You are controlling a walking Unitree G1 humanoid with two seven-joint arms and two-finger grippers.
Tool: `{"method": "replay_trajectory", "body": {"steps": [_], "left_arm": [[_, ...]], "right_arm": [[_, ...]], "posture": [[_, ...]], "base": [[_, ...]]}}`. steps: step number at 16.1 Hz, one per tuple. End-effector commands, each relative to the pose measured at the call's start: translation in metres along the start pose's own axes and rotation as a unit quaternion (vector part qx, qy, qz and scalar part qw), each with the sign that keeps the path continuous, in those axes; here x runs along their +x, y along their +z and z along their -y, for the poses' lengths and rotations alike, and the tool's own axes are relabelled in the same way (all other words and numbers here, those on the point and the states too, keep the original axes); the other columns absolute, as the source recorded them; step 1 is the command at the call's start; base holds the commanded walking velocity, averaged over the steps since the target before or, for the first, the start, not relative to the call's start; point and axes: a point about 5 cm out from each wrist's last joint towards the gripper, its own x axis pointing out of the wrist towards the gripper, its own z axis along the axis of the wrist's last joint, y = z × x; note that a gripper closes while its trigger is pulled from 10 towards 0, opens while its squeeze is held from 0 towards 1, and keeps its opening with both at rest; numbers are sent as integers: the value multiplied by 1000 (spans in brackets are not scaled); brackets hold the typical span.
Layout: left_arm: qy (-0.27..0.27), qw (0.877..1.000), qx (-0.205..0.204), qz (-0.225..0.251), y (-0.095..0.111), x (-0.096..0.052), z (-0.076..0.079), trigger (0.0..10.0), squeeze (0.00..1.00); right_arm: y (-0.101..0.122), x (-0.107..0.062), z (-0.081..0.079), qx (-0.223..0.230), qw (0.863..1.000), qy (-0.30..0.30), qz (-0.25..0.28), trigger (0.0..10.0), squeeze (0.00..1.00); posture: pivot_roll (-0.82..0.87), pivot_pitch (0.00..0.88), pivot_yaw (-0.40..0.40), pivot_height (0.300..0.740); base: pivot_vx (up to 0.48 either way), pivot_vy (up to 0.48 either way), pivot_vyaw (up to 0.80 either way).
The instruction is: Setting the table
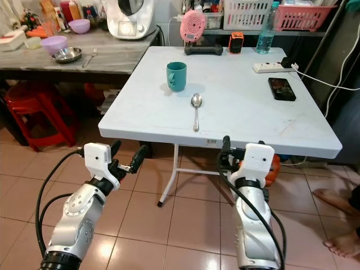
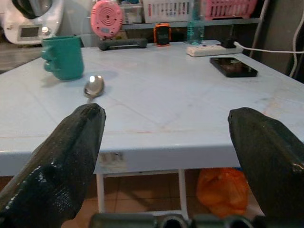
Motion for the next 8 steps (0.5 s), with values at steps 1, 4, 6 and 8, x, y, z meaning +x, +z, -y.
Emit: {"method": "replay_trajectory", "body": {"steps": [1, 4, 6, 8], "left_arm": [[-5, 1000, 5, 4, 5, 1, -2, 10000, 0], [-9, 1000, 2, 6, 4, 2, 0, 10000, 0], [-12, 1000, 1, 4, 4, 2, 1, 10000, 0], [-13, 1000, 1, 3, 3, 2, 1, 10000, 0]], "right_arm": [[7, 2, -2, -1, 1000, 4, 13, 10000, 0], [8, 4, -3, -4, 1000, 7, 16, 10000, 0], [8, 4, -4, -6, 1000, 10, 16, 10000, 0], [9, 4, -5, -8, 1000, 13, 18, 10000, 0]], "posture": [[-61, 0, 27, 740], [-63, 0, 24, 740], [-63, 0, 24, 740], [-63, 0, 24, 740]], "base": [[289, 0, 0], [309, 0, 0], [330, 0, 0], [332, 0, 247]]}}
